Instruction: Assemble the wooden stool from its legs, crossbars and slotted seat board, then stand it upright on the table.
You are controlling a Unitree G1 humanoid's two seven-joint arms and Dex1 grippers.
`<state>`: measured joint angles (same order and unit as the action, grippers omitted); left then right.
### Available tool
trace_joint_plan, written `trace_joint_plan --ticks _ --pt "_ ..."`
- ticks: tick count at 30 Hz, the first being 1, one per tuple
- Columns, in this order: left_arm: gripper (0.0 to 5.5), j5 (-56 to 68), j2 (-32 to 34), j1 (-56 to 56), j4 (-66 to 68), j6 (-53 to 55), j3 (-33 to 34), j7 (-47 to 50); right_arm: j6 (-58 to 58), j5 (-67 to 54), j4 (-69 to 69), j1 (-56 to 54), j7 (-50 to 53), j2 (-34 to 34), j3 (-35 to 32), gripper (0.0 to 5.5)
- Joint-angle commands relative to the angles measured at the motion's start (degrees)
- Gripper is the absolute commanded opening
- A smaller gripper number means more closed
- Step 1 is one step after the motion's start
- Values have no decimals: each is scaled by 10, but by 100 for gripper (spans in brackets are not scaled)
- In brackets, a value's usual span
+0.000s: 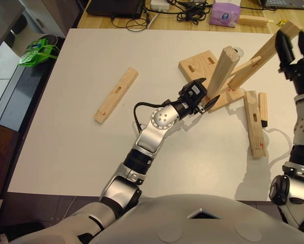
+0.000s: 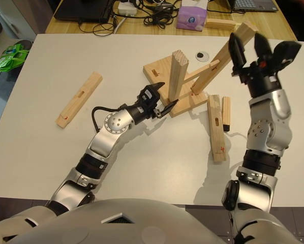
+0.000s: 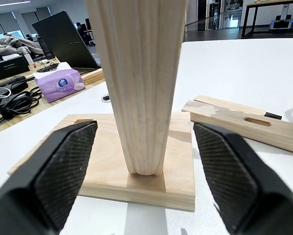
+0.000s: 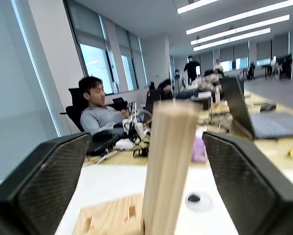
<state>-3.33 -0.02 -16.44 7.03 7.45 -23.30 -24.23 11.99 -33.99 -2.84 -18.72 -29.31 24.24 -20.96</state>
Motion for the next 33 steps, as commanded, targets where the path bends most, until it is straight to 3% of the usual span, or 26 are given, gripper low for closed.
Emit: trace_joint_plan --ticks 1,7,17,22,26,31,33 --pt "363 -3 3 1 -5 7 6 4 -10 18 11 -47 17 22 -5 422" --pt "363 -6 3 2 2 2 5 8 -67 65 -4 -107 50 29 -8 422" --pt "363 -8 6 7 1 1 2 5 -75 101 48 -86 -16 20 80 263" --pt "363 -13 8 7 -2 4 0 3 44 163 30 1 -66 53 200 177" --pt "363 -15 10 13 -7 6 -4 3 126 187 20 53 -91 83 250 99" --pt "363 -18 11 13 -5 6 -4 5 109 152 31 27 -69 47 219 9" --pt "363 -19 11 13 -4 6 -4 5 83 119 46 9 -55 19 182 1"
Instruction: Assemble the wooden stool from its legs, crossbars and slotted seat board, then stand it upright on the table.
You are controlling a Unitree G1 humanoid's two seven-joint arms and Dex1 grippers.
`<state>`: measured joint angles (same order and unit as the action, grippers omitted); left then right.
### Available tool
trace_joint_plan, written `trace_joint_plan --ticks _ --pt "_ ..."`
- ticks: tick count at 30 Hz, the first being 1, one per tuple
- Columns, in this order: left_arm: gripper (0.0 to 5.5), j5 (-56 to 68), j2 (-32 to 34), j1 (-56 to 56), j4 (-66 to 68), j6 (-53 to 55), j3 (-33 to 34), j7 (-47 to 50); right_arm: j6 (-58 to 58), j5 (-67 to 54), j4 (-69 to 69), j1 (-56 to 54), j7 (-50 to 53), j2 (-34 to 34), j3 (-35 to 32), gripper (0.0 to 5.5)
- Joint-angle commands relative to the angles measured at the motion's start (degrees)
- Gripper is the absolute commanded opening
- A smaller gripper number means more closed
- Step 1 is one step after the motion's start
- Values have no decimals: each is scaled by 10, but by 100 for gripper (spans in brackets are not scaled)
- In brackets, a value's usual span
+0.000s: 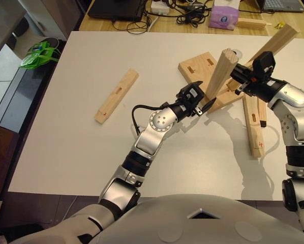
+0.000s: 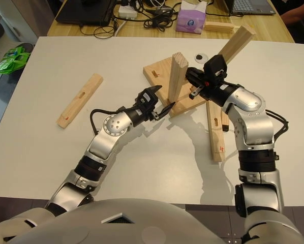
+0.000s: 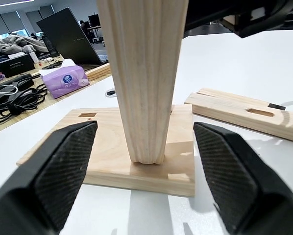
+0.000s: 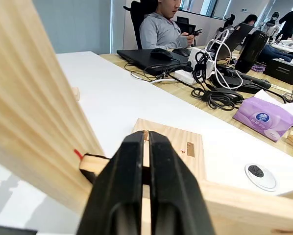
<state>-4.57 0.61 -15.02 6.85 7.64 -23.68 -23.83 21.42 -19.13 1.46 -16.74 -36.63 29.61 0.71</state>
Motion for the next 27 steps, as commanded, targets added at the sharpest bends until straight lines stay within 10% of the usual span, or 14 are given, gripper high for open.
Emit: trace_joint_plan --ticks 1,8,19,27 --pt "363 -7 6 -1 -2 4 0 1 -25 -45 8 -24 27 -49 -56 1" --pt "363 -6 9 0 -2 5 0 -3 -65 -87 4 -106 77 -76 -136 1" --pt "363 -10 14 7 -13 11 -7 -7 43 38 -100 -24 33 -26 8 1" --pt "363 -10 14 -1 -1 4 -3 -5 -79 -88 -19 -113 69 -94 -146 1"
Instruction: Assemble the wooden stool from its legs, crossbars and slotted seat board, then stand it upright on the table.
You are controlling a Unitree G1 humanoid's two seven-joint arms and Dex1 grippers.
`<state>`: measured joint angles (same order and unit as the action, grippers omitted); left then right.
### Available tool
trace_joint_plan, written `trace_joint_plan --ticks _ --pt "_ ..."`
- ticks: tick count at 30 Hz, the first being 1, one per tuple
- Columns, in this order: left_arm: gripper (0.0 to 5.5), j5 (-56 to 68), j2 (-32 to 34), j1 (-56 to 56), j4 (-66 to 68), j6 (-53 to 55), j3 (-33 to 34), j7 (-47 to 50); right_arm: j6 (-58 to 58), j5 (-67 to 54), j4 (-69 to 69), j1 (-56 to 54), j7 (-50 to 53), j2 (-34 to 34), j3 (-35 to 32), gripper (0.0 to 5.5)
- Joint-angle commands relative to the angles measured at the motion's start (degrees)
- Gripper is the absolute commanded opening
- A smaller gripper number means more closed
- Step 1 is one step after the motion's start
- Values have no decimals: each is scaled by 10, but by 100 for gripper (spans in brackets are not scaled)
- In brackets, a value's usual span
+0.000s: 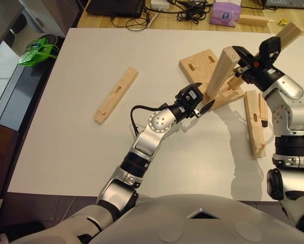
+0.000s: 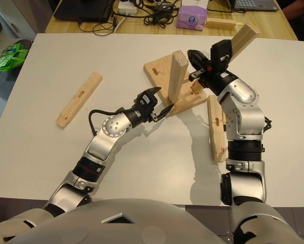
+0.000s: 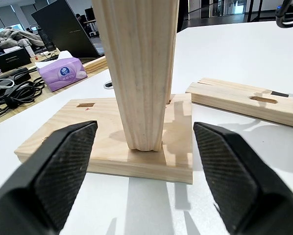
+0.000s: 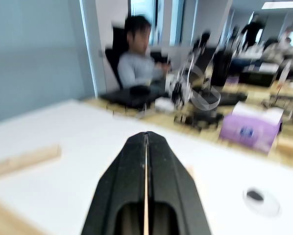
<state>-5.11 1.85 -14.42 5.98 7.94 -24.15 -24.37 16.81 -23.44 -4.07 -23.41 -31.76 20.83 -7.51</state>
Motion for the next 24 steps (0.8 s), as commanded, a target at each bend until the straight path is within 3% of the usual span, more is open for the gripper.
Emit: trace_joint_plan --ticks 1,6,14,18,24 --pt "363 -5 2 -8 9 0 2 0 -40 -54 43 -56 27 -5 -79 1" --pt "363 -5 3 -6 9 -1 0 -1 -32 -45 39 -40 31 23 -90 1" --pt "363 -8 7 -2 0 4 -9 -7 54 78 -118 107 -32 66 63 1" --pt "363 -8 8 0 2 3 -9 -6 27 61 -106 96 -37 58 55 1" --pt "363 -8 7 -3 8 -1 -7 -5 -38 -25 -16 40 -31 21 -22 1"
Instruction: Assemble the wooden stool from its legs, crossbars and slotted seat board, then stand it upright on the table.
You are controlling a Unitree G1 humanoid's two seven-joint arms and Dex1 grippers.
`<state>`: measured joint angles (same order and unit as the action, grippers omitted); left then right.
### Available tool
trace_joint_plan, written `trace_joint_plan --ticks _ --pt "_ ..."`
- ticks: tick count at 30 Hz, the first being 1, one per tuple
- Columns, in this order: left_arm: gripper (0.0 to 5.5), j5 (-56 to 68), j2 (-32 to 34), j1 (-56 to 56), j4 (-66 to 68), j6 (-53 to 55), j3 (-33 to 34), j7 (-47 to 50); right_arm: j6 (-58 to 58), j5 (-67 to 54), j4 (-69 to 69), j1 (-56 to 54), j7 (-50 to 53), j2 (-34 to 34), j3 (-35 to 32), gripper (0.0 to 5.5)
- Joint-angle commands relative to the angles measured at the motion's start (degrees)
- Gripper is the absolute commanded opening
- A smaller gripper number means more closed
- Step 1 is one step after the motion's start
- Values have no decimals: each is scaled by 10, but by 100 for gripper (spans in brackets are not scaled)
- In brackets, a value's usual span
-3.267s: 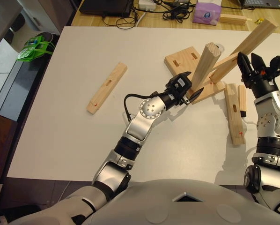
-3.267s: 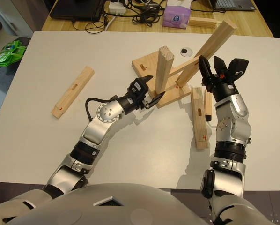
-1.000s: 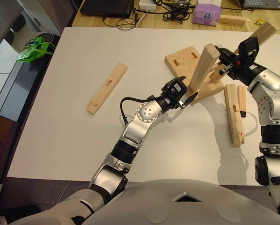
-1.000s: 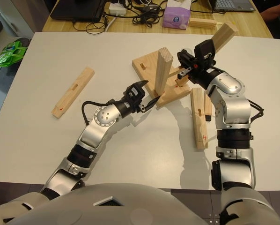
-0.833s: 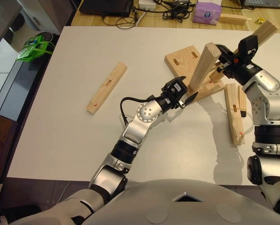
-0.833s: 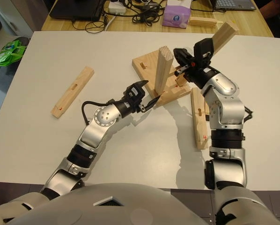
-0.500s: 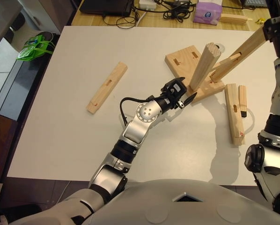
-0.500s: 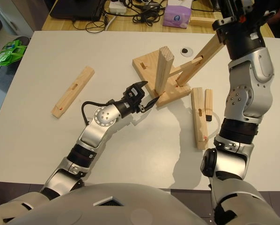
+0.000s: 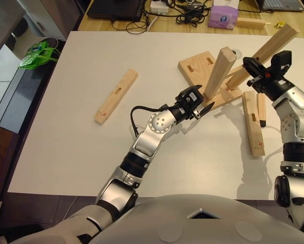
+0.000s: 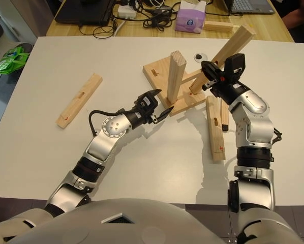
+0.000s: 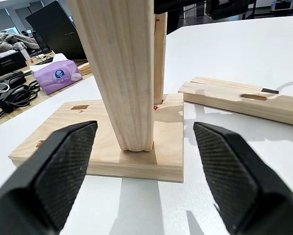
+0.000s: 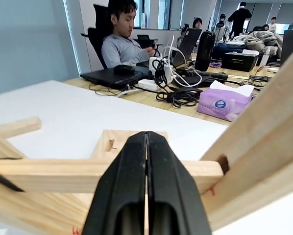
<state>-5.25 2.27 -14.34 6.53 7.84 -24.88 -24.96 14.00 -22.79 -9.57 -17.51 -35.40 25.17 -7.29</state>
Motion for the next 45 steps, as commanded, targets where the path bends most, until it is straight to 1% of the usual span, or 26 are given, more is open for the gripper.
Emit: trace_joint_plan --ticks 1,4,12,18,22,25,28,31,34,36,38,42,45 --pt "363 -7 3 -4 2 0 1 1 -15 -41 54 -29 10 -27 -33 1" --pt "363 -7 4 -6 3 -1 4 2 -17 -58 84 -50 25 -36 -50 1" --pt "363 -7 10 -5 -2 -3 6 0 -6 -83 142 -72 55 -48 -64 1" --pt "363 -5 16 3 -28 -4 21 12 4 -97 160 -71 41 -27 -68 1" --pt "363 40 9 12 -68 -45 82 33 81 -204 241 -32 -20 -18 -60 1" --pt "363 68 -3 9 -83 -67 107 40 145 -292 297 -20 -24 -13 -61 1" --pt "363 82 -9 10 -90 -78 116 42 181 -333 324 -14 -14 -8 -61 1" --pt "363 87 -11 9 -94 -85 120 46 183 -333 333 -12 3 -18 -56 1" --pt "363 88 -9 6 -92 -92 124 49 149 -307 289 -61 57 -34 -83 1" --pt "363 87 -10 4 -90 -95 124 51 118 -265 220 -122 111 -31 -104 1" --pt "363 85 -10 3 -88 -97 124 52 91 -219 126 -194 147 -10 -121 1" --pt "363 77 -13 -2 -77 -103 116 54 27 -140 -68 -338 166 45 -139 1" --pt "363 75 -16 -2 -73 -107 112 56 -28 -91 -193 -426 181 78 -150 1"
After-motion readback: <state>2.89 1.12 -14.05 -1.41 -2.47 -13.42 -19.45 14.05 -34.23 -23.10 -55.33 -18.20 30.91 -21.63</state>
